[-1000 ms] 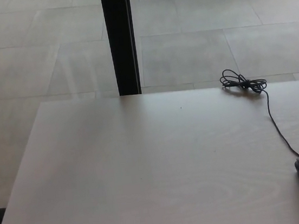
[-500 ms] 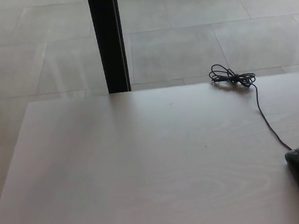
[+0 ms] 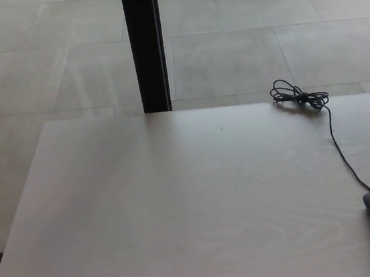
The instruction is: The robot uses its right fingers to click on the left button of the black mouse placed on the table.
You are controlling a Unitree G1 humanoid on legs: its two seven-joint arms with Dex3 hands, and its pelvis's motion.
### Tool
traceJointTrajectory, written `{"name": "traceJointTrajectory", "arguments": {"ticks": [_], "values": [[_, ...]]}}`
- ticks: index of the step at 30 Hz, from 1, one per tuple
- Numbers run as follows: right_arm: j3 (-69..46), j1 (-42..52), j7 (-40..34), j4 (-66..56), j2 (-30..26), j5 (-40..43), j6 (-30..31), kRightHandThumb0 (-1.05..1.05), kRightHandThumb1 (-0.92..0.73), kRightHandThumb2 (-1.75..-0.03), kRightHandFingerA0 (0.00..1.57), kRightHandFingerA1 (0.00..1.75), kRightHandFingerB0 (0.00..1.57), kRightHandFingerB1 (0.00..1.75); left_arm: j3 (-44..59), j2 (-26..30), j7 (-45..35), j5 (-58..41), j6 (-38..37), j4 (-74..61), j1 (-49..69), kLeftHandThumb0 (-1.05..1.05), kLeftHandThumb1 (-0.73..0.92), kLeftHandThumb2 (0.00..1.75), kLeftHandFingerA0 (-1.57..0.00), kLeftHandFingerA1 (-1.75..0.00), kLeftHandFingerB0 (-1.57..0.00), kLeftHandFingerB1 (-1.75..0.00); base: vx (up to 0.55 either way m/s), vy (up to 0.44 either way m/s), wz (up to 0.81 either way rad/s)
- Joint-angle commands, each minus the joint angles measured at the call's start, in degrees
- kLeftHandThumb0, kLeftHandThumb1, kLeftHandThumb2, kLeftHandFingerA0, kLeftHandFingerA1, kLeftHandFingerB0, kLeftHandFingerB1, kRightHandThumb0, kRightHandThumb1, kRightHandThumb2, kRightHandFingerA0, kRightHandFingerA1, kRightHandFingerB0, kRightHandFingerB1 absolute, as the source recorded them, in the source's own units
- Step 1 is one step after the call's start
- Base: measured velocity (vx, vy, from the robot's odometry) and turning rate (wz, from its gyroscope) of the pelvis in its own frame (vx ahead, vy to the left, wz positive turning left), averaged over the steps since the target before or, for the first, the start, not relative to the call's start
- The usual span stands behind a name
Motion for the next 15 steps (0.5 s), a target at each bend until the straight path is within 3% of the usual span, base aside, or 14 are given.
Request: {"name": "traceJointTrajectory", "arguments": {"ticks": [1,2,3,5,7,8,9,10,11,12,13,14,15], "values": [[-3.38,3.19,-0.94,0.86,-3.54,0.92,0.35,-0.82,-0.71,-1.08,0.44,0.6,0.4,0.5,0.09,0.64,0.05,-0.86,-0.99,0.25,0.76,-0.92,0.92,0.89,-0.72,-0.54,-0.6,-0.49,0.0,0.0,0.0],[-3.75,3.46,-0.92,0.73,-3.67,0.83,0.42,-0.82,-0.71,-1.08,0.44,0.6,0.4,0.5,0.05,0.57,0.03,-0.84,-1.08,0.16,0.84,-0.92,0.92,0.89,-0.72,-0.54,-0.6,-0.49,0.0,0.0,0.0],[-4.34,3.77,-0.99,0.69,-3.62,1.11,0.56,-0.83,-0.89,-0.67,0.51,0.5,0.47,0.36,0.0,0.54,0.01,-0.77,-1.23,0.25,0.88,-0.93,0.91,0.89,-0.73,-0.54,-0.6,-0.49,0.0,0.0,0.0],[-8.58,5.36,-3.48,2.94,-2.72,5.52,-0.8,-0.81,-0.81,-0.65,0.56,0.51,0.52,0.39,-0.02,0.51,0.03,-0.77,-1.38,0.18,1.04,-0.91,0.92,0.9,-0.77,-0.56,-0.62,-0.51,0.0,0.0,0.0],[-11.53,6.67,-4.28,4.17,-2.35,7.65,-1.77,-0.81,-0.83,-0.65,0.62,0.54,0.52,0.39,-0.15,0.36,-0.47,-0.69,-1.8,0.02,1.42,-0.88,0.92,0.88,-0.73,-0.56,-0.61,-0.5,0.0,0.0,0.0],[-13.17,7.22,-3.96,4.56,-1.81,9.08,-2.12,-0.79,-0.65,-1.04,0.67,0.72,0.45,0.54,-0.07,0.31,-0.5,-0.83,-1.66,-0.06,1.46,-0.88,0.92,0.9,-0.74,-0.56,-0.58,-0.5,0.0,0.0,0.0],[-14.7,7.78,-3.37,4.7,-1.29,10.73,-2.3,-0.79,-0.65,-1.04,0.67,0.72,0.45,0.54,0.07,0.26,-0.54,-1.02,-1.53,-0.09,1.44,-0.88,0.92,0.9,-0.74,-0.56,-0.58,-0.5,0.0,0.0,0.0],[-17.35,9.26,-2.6,3.79,-0.56,13.15,-1.42,-0.8,-0.84,-0.66,0.81,1.12,0.51,0.39,-0.21,0.37,-0.27,-0.69,-1.51,0.01,1.39,-0.94,0.87,0.96,-0.73,-0.56,-0.61,-0.52,0.0,0.0,0.0],[-19.8,10.26,-3.67,4.38,0.22,15.58,-3.68,-0.75,-0.8,-0.64,0.89,1.03,0.54,0.43,-0.4,0.32,-0.09,-0.5,-1.43,-0.08,1.42,-0.92,0.91,0.91,-0.73,-0.55,-0.58,-0.49,0.0,0.0,0.0],[-22.42,11.24,-1.74,3.77,1.11,18.34,-1.48,-0.76,-0.81,-0.66,0.96,1.28,0.52,0.42,-0.42,0.23,0.05,-0.49,-1.45,0.05,1.39,-0.9,0.91,0.9,-0.75,-0.55,-0.58,-0.5,0.0,0.0,0.0],[-24.72,12.17,-0.67,3.48,1.95,20.83,-0.9,-0.76,-0.8,-0.65,1.02,1.26,0.49,0.44,-0.49,0.22,0.45,-0.4,-1.21,-0.05,1.41,-0.9,0.92,0.89,-0.76,-0.55,-0.57,-0.49,0.0,0.0,0.0],[-26.58,13.09,-0.08,3.23,2.43,22.37,-0.18,-0.76,-0.83,-0.65,0.67,0.91,0.49,0.44,-0.44,0.18,0.63,-0.45,-1.1,-0.15,1.39,-0.88,0.92,0.89,-0.77,-0.56,-0.57,-0.49,0.0,0.0,0.0],[-29.1,14.74,0.61,2.36,2.95,23.97,1.69,-0.73,-0.84,-0.66,0.8,1.15,0.47,0.43,-0.3,0.15,0.42,-0.64,-1.01,-0.14,1.35,-0.94,0.87,0.96,-0.74,-0.56,-0.57,-0.52,0.0,0.0,0.0]]}}
